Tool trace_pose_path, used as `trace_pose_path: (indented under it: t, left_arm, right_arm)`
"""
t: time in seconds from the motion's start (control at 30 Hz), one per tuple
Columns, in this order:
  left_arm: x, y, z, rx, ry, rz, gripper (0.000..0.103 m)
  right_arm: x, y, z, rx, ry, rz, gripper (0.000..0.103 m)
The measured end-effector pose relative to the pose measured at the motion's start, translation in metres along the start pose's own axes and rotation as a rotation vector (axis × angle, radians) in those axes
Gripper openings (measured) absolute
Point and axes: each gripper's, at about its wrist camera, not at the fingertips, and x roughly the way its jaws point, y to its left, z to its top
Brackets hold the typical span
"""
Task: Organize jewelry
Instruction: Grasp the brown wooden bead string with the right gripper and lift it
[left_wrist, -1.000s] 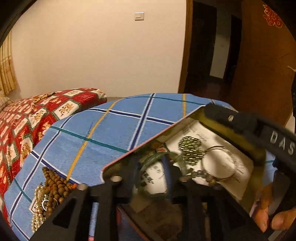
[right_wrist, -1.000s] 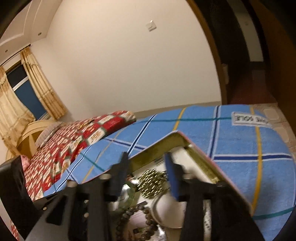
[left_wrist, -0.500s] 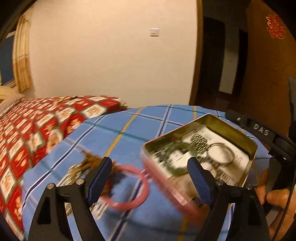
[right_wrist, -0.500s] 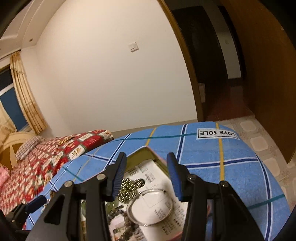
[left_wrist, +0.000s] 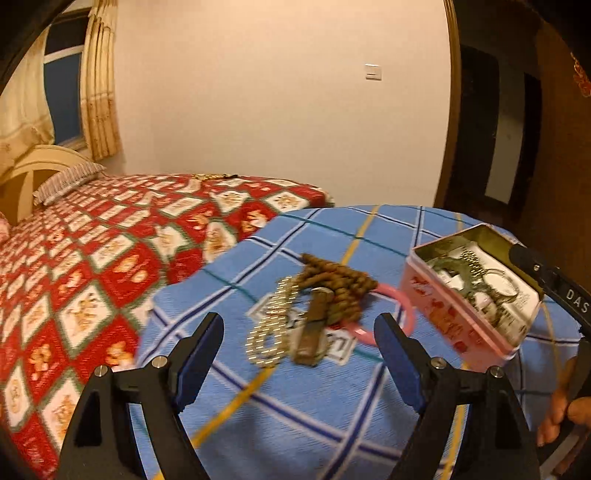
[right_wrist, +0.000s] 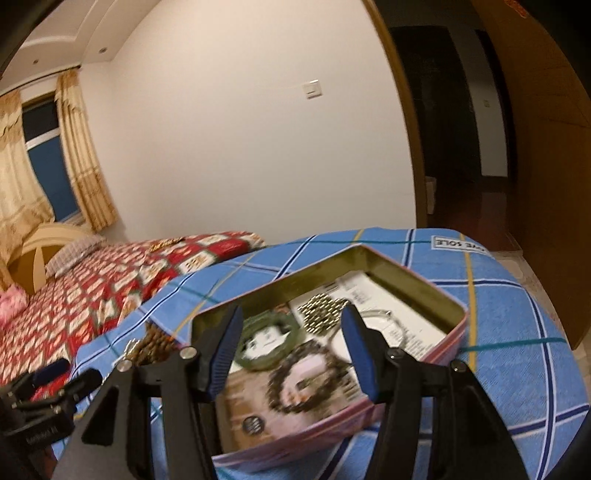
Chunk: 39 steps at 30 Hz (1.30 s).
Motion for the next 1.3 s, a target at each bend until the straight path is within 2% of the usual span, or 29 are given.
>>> trace_pose_path:
  t: [0.23,0.37,0.57,0.6,0.7,0.8,0.97,1.0,1.07,1.1,1.13,1.3]
  left_arm:
    - [-0.004,0.030,-0.009,-0.100,0.014,0.004,0.084]
    - [-0.005,0.033,-0.011,-0.117,0.017,-0.001,0.084]
    - [-0.002,0.040,-0.011,-0.147,0.030,-0.022,0.084]
    - [-0.002,0.043,-0.010,-0.155,0.023,-0.023,0.084]
    - [-0.004,0.050,-0.005,-0.143,-0.013,0.028,0.084]
    - [-0.003,0.061,-0.001,-0.164,-0.036,0.045,0.084]
    - [0.003,0.073,-0.004,-0.216,-0.014,0.055,0.084]
    - [0.004,0.075,-0.004,-0.222,-0.012,0.058,0.084]
    - [0.005,0.075,-0.004,-0.225,-0.009,0.059,0.084]
    - [0.006,0.075,-0.004,-0.225,-0.007,0.057,0.084]
    - [0.007,0.075,-0.005,-0.226,-0.003,0.057,0.084]
    - [0.012,0.078,-0.005,-0.239,0.021,0.049,0.084]
  right_arm:
    - [-0.009,0.022,-0.011,-0.043,0.009,0.015,0.059]
    - [-0.013,0.032,-0.016,-0.076,0.016,0.024,0.056]
    - [-0.004,0.051,-0.023,-0.126,0.099,0.094,0.022]
    - [-0.001,0.055,-0.024,-0.121,0.117,0.116,0.021]
    - [0.006,0.069,-0.020,-0.118,0.138,0.178,0.021]
    - [0.018,0.090,-0.013,-0.143,0.159,0.233,0.022]
    - [0.052,0.125,-0.009,-0.225,0.229,0.262,0.022]
    - [0.061,0.131,-0.009,-0.240,0.249,0.265,0.024]
    - [0.072,0.137,-0.009,-0.256,0.273,0.253,0.039]
    - [0.078,0.140,-0.009,-0.264,0.280,0.245,0.050]
    - [0.083,0.142,-0.009,-0.270,0.284,0.239,0.055]
    - [0.108,0.150,-0.006,-0.312,0.343,0.200,0.053]
